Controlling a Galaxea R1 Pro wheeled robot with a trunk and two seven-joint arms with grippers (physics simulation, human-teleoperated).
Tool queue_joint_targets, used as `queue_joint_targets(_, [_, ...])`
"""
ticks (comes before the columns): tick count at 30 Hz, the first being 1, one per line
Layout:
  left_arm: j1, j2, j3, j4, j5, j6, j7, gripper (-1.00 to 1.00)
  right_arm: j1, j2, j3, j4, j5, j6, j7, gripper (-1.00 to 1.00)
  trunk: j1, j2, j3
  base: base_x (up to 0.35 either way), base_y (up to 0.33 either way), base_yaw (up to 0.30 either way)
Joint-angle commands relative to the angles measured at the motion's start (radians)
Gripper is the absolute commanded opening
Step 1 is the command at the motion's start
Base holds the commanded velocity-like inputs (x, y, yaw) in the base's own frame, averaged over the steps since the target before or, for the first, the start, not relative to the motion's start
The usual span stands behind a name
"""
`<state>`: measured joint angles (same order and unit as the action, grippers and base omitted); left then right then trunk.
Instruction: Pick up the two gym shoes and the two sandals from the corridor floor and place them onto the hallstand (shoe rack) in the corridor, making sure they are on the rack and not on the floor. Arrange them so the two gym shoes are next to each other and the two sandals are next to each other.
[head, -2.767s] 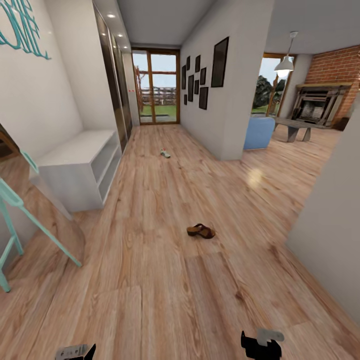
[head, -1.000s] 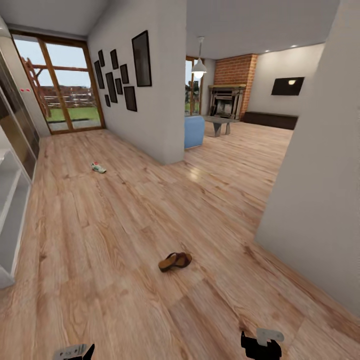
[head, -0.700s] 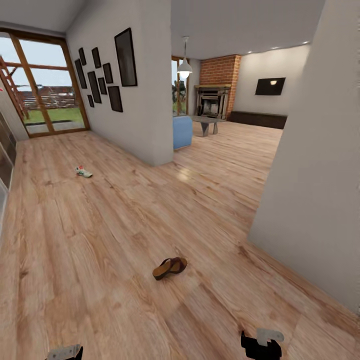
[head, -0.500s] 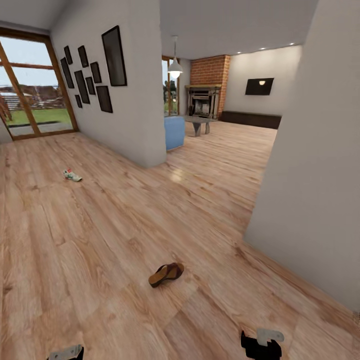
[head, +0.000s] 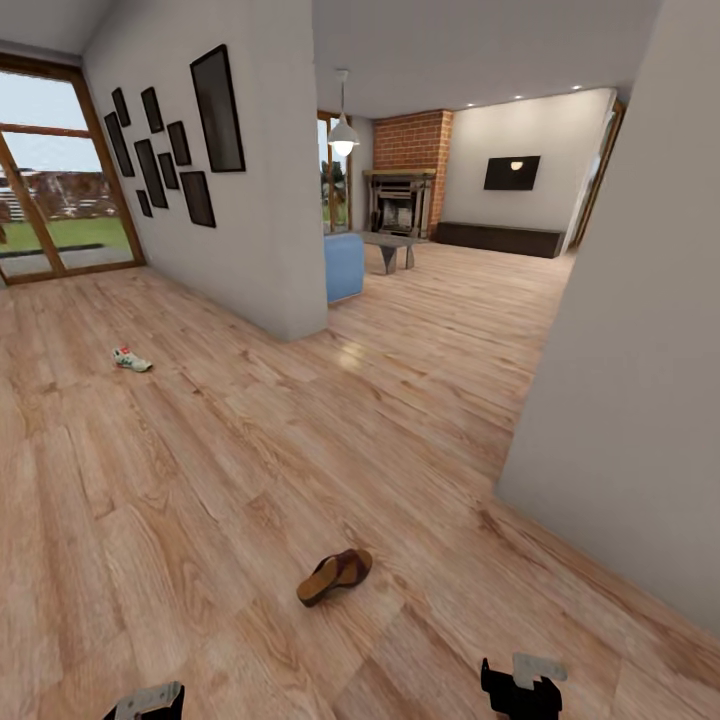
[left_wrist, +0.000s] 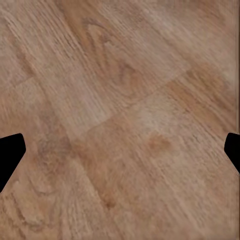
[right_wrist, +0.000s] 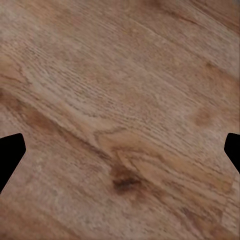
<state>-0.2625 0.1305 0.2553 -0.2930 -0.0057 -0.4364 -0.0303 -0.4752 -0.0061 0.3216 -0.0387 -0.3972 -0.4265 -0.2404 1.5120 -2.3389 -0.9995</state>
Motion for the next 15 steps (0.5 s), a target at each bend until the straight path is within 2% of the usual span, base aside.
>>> queue_joint_targets(1, [-0.001,-0.001,0.003,0.0,-0.003,-0.004,-0.004,1.0,0.0,0.0,0.009,-0.001,-0.007,-0.001,-0.004,1.0,0.0,0.0,-0.001,0.042,0.009,-0.002])
queue_joint_targets(10, [-0.01,-0.004,-0.024,-0.002,-0.055,0.005,-0.008,1.0,0.0,-0.001,0.011,-0.037,-0.006,-0.001,-0.002,1.0,0.0,0.0,-0.001,0.016,0.004,-0.001])
queue_joint_targets(11, [-0.058,-0.006,-0.03,-0.002,-0.071,0.042,-0.009,1.0,0.0,-0.002,0.014,-0.073,-0.005,-0.001,-0.002,1.0,0.0,0.0,-0.001,0.001,0.0,0.0])
queue_joint_targets(15, [-0.099,-0.006,-0.032,-0.002,-0.08,0.118,-0.013,1.0,0.0,-0.003,0.015,-0.088,-0.005,-0.001,-0.002,1.0,0.0,0.0,-0.001,0.0,0.0,0.0])
